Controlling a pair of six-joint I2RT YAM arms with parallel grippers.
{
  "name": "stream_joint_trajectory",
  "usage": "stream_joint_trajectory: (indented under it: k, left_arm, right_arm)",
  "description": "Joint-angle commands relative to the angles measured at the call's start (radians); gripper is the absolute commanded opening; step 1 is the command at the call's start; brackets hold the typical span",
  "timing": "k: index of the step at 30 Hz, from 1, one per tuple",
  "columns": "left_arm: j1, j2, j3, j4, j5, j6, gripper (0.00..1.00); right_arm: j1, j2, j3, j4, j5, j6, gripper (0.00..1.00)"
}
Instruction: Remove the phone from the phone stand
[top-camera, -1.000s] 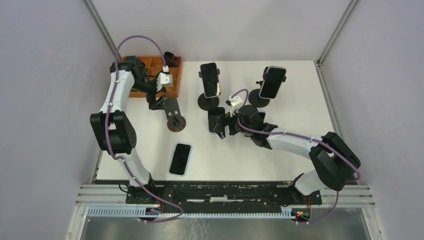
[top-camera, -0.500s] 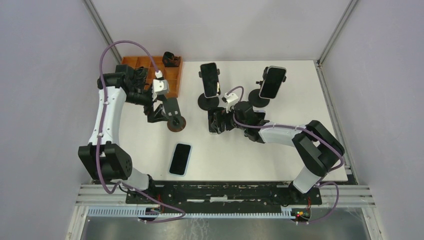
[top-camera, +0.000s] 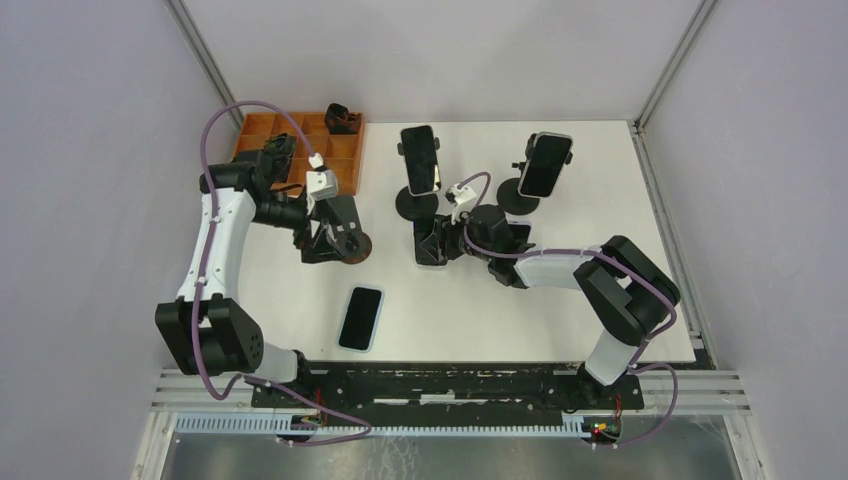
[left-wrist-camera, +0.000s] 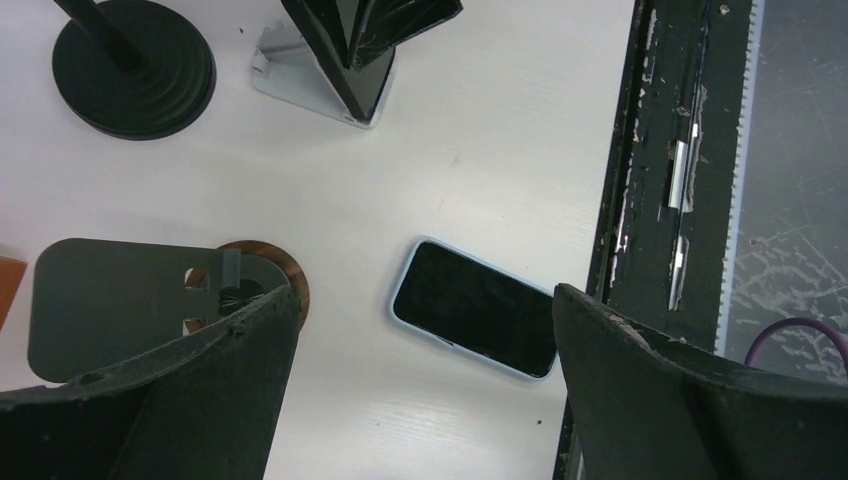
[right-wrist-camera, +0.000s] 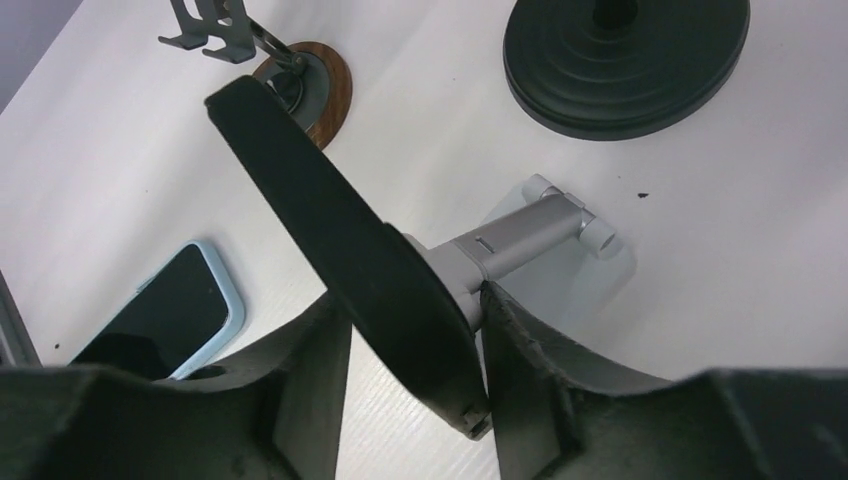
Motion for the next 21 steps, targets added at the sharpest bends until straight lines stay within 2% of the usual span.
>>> stream_joint_trajectory:
  k: [1,10,15,21]
  left_arm:
    - [0.000,-0.022,-0.018,-0.006,0.046,-0.051,1.00]
    - [-0.001,-0.036,-0.061,-0.005,0.050,-0.039,1.00]
    - [-0.004,-0.041,-0.073,-0.006,0.063,-0.020,1.00]
    - [-0.027,-0.043,-0.104,-0.006,0.076,0.009,1.00]
  right_arm:
    - [0.004,-0.017,-0.013,0.065,0.001,0.016,0.45]
    - [0.005,-0.038,-0.036,0.069,0.004,0.020,0.20]
    - [0.017,-0.077,-0.045,0.080,-0.025,0.035,0.00]
    - [0.027,-0.131,-0.085,0.184,-0.144,0.151,0.00]
